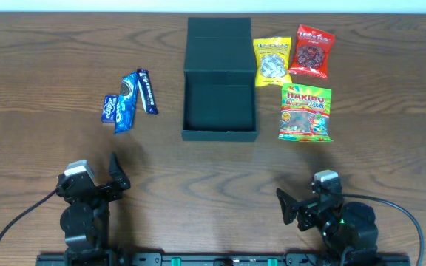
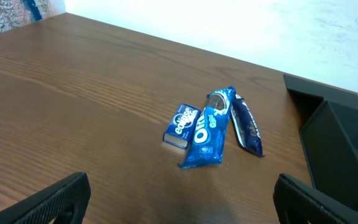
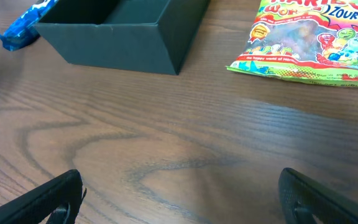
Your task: Pack container
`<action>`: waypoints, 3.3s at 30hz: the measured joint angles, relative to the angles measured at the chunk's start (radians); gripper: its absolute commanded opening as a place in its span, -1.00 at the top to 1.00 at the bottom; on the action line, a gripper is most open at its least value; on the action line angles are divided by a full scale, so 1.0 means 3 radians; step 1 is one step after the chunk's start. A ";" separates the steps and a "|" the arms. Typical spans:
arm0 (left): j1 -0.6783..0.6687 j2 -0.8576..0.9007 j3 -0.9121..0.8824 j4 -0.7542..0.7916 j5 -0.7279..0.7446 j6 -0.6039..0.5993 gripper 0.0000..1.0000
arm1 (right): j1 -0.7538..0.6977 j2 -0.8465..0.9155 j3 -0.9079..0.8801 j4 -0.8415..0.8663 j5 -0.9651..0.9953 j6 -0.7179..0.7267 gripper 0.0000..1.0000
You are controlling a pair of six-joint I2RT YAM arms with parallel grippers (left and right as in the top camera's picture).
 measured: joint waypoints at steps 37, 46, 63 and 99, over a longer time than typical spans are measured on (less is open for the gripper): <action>0.0000 0.0000 0.0000 0.0000 0.0000 0.0000 -0.90 | 0.0000 0.0001 0.0000 0.0000 0.0000 0.0000 -0.98; 0.0000 0.0000 0.0000 0.0001 0.0000 0.0000 -0.90 | 0.0000 0.0000 0.0000 0.0000 0.0000 0.0000 -0.99; 0.0000 0.0000 0.0000 0.0001 0.0000 0.0000 -0.91 | -0.0004 0.0000 -0.0001 0.0369 -0.0413 0.2851 -0.99; 0.0000 -0.0003 -0.0004 0.0013 -0.0023 0.0000 -0.90 | -0.0596 0.5028 0.2506 0.1871 -0.0081 0.0979 -0.98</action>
